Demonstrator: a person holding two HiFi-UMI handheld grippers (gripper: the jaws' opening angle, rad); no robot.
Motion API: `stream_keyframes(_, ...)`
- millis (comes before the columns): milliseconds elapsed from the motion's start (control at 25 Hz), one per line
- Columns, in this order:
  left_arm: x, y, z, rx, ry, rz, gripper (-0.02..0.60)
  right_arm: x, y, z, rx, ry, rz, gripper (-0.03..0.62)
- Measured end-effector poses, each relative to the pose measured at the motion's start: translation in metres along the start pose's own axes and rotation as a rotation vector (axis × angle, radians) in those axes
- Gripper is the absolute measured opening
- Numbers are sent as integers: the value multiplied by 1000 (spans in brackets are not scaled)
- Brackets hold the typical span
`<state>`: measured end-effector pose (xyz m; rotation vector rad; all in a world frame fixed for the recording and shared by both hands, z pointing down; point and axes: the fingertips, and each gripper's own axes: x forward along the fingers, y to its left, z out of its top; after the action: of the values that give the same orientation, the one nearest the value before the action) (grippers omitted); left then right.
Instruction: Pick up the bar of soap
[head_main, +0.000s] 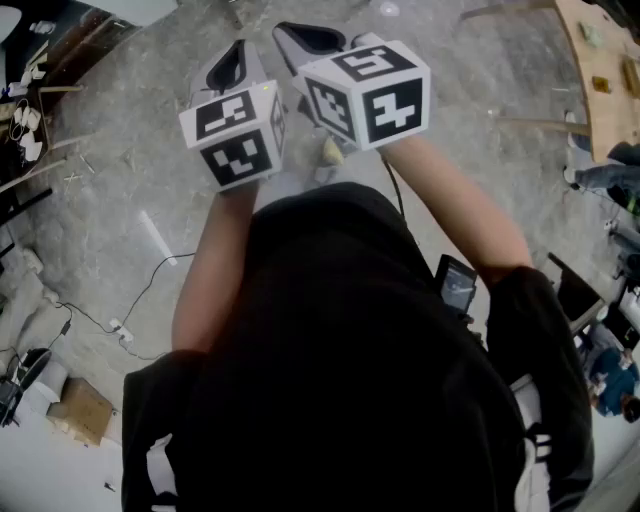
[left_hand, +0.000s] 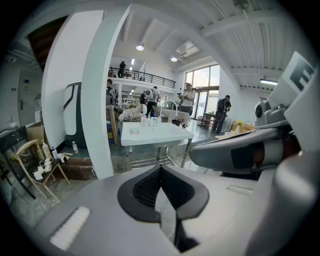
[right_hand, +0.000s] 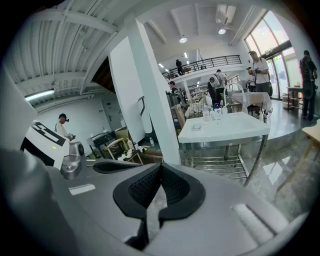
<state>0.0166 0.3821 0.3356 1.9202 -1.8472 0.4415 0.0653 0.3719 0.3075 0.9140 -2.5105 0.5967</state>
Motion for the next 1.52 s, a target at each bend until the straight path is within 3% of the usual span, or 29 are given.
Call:
stream_keyframes(120, 1, -11, 10, 7, 9, 16, -4, -10, -5, -1, 14, -1, 19, 12)
stream_keyframes(240, 7, -11, 16, 0, 1, -23, -4, -12, -5, 1, 15, -8, -9, 12)
stream_keyframes(480, -1, 53, 13, -46, -20, -46, -4, 34, 42, -3, 6, -8, -42, 12)
stream_keyframes(840, -2, 105, 17, -29, -33, -15, -4, 70, 53, 19, 59, -43, -70, 12)
stream_keyframes(1200, 3, 113, 13, -26, -6, -55, -3, 78, 58, 19, 25, -7, -68, 12)
stream_keyframes(1520, 22, 85, 22, 5, 7, -60, -3, 65, 16, 24, 23, -5, -74, 12)
